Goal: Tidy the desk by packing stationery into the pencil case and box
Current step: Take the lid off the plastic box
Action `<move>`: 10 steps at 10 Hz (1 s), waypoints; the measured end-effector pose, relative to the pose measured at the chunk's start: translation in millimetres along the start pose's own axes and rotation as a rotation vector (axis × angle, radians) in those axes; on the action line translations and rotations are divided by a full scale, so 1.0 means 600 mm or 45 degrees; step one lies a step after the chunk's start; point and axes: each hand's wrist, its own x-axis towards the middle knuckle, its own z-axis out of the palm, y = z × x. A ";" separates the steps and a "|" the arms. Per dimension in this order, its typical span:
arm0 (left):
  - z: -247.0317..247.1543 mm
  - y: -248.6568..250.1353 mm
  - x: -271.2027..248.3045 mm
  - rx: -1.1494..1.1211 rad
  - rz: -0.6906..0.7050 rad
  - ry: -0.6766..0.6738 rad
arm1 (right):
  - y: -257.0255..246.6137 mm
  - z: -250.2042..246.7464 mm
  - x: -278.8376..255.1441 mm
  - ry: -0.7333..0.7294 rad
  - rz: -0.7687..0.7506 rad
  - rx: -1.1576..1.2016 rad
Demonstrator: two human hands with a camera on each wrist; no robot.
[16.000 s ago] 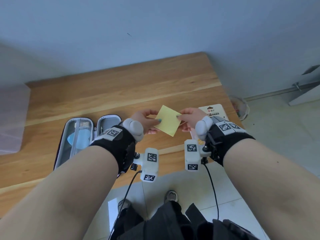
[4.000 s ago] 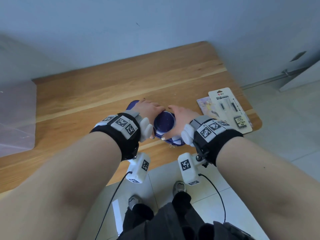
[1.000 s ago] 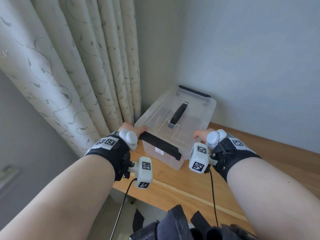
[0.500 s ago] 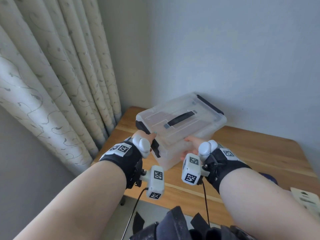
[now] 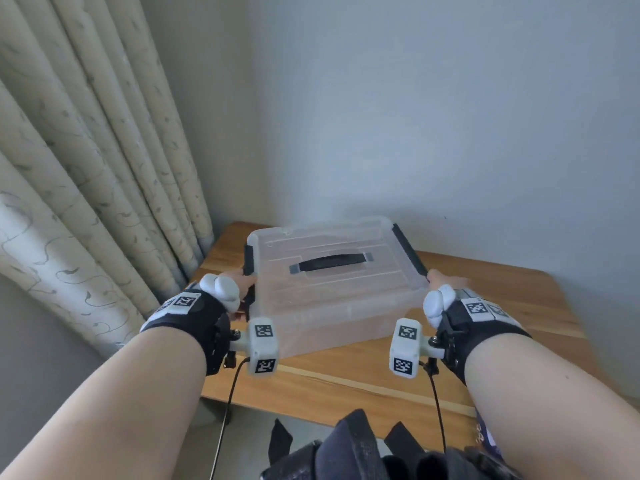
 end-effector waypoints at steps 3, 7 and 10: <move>-0.023 -0.010 0.032 0.494 0.132 0.288 | -0.086 0.024 -0.007 -0.069 -0.087 0.422; -0.024 -0.016 0.039 0.656 0.089 0.360 | -0.084 0.022 -0.012 -0.109 -0.014 0.150; -0.047 -0.017 0.048 0.496 -0.002 0.370 | -0.092 0.026 -0.026 -0.123 -0.018 0.154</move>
